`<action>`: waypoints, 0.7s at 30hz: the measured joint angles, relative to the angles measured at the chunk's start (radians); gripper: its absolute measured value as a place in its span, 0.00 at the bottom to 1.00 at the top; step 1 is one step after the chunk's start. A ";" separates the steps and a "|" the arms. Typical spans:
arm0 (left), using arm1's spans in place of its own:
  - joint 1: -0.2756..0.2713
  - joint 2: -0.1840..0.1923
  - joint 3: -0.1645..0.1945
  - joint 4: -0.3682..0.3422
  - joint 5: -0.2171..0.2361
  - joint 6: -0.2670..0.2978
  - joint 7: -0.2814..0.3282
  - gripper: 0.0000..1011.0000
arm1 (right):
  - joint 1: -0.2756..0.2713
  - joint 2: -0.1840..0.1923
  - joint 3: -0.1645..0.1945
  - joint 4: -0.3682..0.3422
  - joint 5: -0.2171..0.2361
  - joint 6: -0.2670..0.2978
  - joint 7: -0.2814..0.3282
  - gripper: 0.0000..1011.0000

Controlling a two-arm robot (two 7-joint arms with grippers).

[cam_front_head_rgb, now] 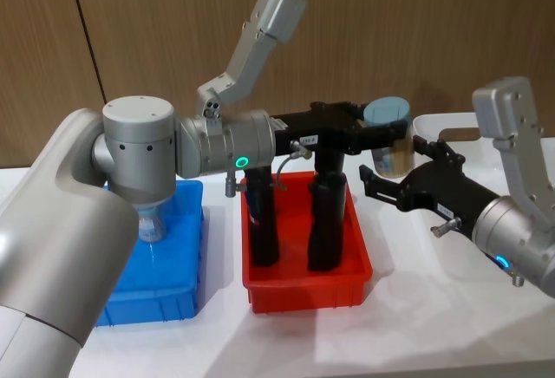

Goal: Pick the cotton swabs from the blue box and place them into the white box.

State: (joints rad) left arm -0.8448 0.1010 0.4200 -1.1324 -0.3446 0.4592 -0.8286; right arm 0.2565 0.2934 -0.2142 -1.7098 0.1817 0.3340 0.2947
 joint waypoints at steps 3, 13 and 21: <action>0.000 0.000 0.000 0.000 0.000 0.000 0.000 0.65 | 0.004 -0.001 -0.001 0.003 -0.002 0.000 0.002 0.99; 0.000 0.000 0.000 0.000 0.000 0.000 0.000 0.65 | 0.019 -0.007 -0.001 0.020 -0.001 0.000 0.005 0.96; 0.000 0.000 0.000 0.000 0.000 0.000 0.000 0.65 | 0.029 -0.010 0.001 0.030 0.010 -0.002 0.005 0.79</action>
State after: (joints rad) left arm -0.8448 0.1010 0.4201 -1.1324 -0.3447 0.4593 -0.8286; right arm 0.2853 0.2831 -0.2132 -1.6803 0.1914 0.3322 0.2993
